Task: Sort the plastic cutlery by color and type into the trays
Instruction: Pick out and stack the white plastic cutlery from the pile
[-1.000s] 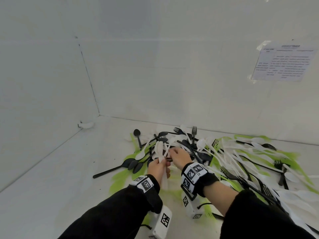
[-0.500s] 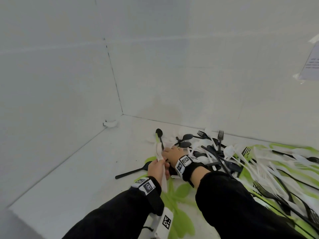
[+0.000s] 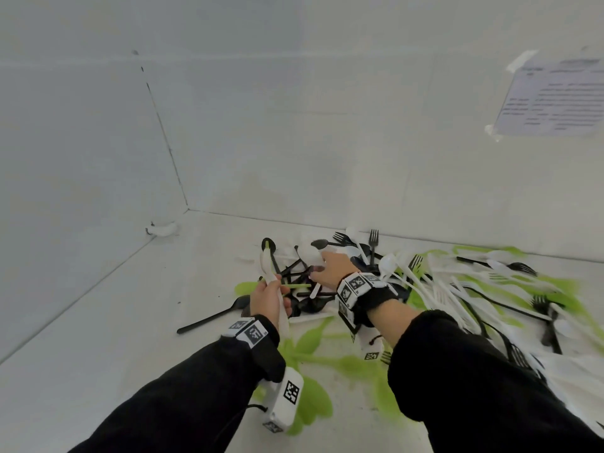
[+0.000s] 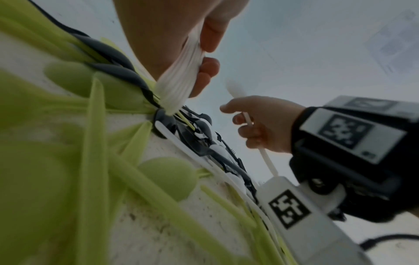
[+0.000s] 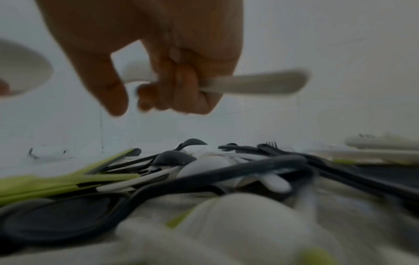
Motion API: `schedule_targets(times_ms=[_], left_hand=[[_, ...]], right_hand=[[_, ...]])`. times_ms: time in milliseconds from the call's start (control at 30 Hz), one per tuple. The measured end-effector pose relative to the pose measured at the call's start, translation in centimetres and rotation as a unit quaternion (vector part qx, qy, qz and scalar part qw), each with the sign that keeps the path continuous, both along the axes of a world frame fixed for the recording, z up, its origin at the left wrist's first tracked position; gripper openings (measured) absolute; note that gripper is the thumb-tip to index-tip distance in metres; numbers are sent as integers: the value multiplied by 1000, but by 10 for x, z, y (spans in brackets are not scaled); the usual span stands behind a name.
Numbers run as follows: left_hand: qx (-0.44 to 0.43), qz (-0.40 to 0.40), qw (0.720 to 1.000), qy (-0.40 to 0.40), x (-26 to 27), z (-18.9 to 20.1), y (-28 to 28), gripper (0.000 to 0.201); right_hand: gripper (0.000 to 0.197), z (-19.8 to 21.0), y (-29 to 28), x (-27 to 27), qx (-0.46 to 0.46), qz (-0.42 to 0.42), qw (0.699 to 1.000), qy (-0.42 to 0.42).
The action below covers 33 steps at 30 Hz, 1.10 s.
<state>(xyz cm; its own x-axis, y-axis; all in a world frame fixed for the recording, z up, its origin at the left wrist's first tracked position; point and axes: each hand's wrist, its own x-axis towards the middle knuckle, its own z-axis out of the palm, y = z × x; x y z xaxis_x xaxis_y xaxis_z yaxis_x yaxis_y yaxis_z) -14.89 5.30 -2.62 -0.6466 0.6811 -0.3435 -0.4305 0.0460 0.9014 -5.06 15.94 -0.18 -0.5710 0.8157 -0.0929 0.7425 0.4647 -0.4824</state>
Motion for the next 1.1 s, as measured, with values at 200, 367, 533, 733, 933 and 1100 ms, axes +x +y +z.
schedule_targets(times_ms=[200,367,533,733,933,1100], left_hand=[[-4,-16,1000,-2,15,-6,-1,17],[-11,-17,1000,-8,22,-7,-5,16],[-2,-10,1000,3,24,-6,-10,19],[-17,-26,999,17,30,-8,-13,15],[-23,-47,998,22,39,-11,-11,17],[-30,-57,998,22,46,-11,-6,17]], right_hand=[[35,-11,-31,27,-35,89,977,-188],[31,-18,-46,29,-6,86,976,-199],[35,-15,-47,40,-13,-7,995,-103],[43,-7,-36,58,-81,-188,972,115],[17,-3,-14,64,-124,-238,947,178],[23,10,-3,66,-75,-210,966,129]])
